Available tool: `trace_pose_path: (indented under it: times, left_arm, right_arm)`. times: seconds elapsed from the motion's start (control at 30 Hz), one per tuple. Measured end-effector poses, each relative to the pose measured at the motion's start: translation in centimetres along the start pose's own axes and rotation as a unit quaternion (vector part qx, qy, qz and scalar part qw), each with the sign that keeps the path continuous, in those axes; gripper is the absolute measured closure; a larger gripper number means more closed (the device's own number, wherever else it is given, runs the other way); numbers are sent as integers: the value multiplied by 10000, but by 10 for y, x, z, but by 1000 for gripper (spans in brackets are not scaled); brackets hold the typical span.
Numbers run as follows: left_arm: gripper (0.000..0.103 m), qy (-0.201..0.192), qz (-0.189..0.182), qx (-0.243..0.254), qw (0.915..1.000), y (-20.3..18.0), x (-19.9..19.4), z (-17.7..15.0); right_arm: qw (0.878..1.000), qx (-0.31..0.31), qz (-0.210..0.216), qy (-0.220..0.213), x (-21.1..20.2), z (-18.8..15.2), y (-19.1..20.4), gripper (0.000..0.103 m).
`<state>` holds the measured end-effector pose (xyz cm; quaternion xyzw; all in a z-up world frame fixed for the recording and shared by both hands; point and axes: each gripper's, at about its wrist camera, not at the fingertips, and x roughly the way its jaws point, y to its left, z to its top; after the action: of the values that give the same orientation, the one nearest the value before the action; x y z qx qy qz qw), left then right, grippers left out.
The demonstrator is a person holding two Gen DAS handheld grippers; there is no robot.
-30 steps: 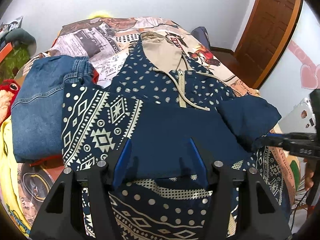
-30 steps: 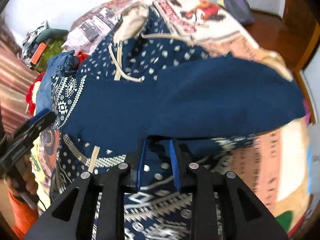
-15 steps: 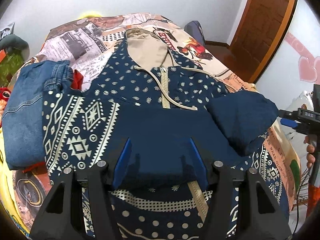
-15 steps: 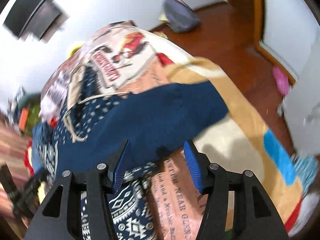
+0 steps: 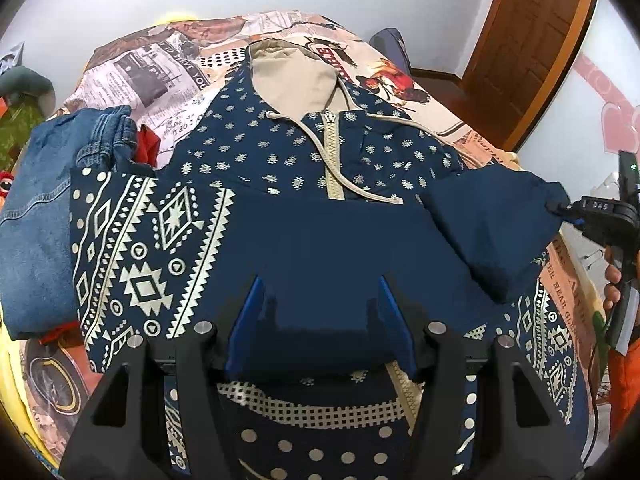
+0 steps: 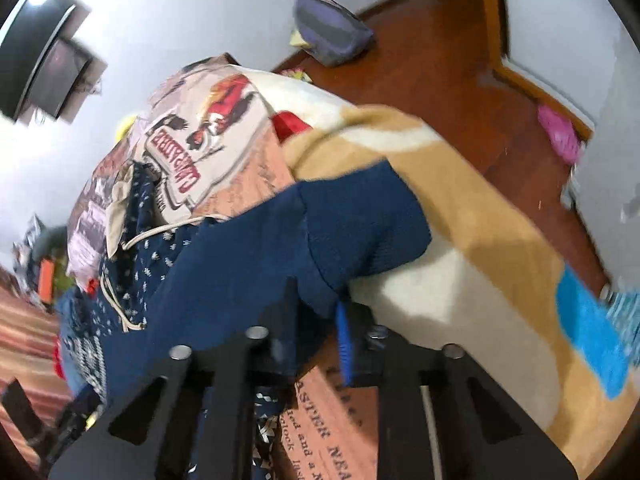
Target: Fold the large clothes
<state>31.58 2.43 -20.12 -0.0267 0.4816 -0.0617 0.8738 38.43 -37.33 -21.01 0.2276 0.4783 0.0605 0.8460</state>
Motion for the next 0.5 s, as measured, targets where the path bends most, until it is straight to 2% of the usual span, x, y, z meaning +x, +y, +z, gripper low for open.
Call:
trace_pose_path:
  times: [0.2,0.37,0.5]
  left_arm:
    - [45,-126,-38,-134,9998,14,-15,-4]
    - [45,-399,-65,-259,9988,32,-41,-8]
    - [45,-601,-41,-363,9975,49,-62,-12]
  right_arm:
    - [9964,-694,88,-482,-40,6,46,93]
    - [9890,-1214,462,-702,-68,6,104,93]
    - [9779,-1721,916,-756,-80,-1,167,94]
